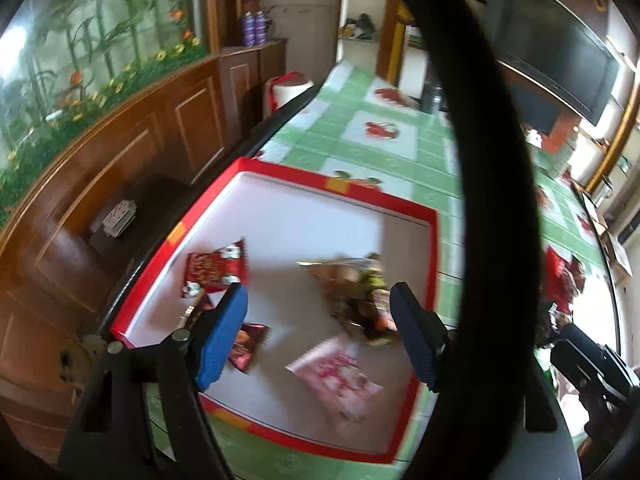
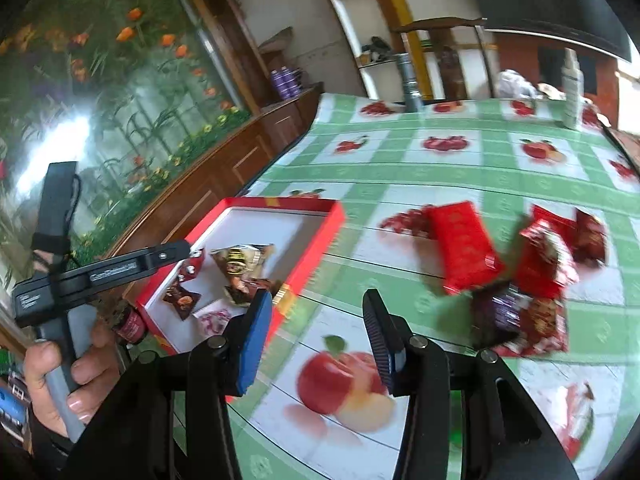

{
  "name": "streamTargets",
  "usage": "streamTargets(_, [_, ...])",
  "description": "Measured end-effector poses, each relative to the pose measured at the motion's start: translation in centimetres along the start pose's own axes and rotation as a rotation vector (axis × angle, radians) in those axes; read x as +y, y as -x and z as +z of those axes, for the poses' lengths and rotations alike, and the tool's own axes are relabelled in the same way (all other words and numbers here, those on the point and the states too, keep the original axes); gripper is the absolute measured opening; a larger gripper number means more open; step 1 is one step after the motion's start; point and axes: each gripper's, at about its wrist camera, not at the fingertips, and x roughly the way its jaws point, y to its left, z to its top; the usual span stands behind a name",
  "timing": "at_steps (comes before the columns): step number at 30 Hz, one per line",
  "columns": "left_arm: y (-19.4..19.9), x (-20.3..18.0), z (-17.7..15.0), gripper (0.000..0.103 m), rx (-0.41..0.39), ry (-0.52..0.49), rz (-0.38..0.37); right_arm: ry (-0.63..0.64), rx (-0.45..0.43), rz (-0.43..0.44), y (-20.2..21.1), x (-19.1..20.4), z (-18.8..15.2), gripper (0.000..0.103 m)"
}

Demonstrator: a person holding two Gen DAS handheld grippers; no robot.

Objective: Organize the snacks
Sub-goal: 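Move both open tools back over the remaining snack packets on the table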

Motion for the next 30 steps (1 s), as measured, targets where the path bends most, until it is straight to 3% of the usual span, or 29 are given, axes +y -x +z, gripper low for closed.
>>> streamTargets(14, [3.3, -8.7, -2.4, 0.081, -0.043, -0.151, -0.037, -0.174, -0.077, -0.134, 6.5, -8.2, -3.3, 0.051])
streamTargets(30, [4.2, -13.6, -4.3, 0.087, -0.049, -0.227, -0.038, -0.243, -0.109, -0.193, 9.6, -11.9, -5.4, 0.061])
